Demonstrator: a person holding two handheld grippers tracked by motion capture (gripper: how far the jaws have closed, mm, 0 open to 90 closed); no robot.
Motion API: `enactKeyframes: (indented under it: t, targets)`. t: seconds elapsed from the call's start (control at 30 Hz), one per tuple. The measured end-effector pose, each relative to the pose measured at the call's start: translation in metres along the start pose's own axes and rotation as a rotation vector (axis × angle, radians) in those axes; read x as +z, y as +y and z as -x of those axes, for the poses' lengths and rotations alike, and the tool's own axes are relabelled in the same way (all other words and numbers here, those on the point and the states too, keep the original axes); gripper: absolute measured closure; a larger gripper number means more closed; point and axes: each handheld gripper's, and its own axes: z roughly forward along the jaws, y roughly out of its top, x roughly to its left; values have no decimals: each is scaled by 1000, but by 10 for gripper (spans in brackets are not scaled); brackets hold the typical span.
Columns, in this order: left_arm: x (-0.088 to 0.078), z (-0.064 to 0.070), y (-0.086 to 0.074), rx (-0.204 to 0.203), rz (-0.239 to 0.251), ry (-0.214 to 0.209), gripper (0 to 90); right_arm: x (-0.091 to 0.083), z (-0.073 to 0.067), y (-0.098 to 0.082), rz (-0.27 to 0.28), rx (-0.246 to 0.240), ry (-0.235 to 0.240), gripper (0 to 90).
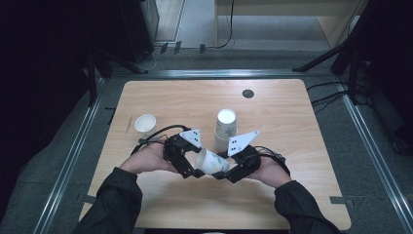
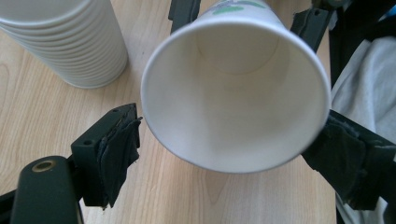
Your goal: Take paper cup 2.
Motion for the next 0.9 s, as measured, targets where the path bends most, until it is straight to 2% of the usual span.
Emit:
enactKeyframes:
  t: [0.27,0.33,0.4,0.57,0.77,0.9]
  targets:
    - [-6,-1,-11,-41,89,1,132,-9,3,1,42,13,-2,338]
    - [-7,-1,-14,-66,127,-8,133,-10,3,1,49,18,0,338]
    - [-8,0,-17,-81,151,5,133,-11,3,1,53,18,-1,338]
    - [-7,1,-23,-122,246,-28,135,-11,3,2,59,21,11,337]
    - [-1,2,-24,-142,299,-64,138,-9,3,3,70,25,33,337]
    - [2,2,-23,-142,308,-62,152,-7,3,4,71,23,43,337]
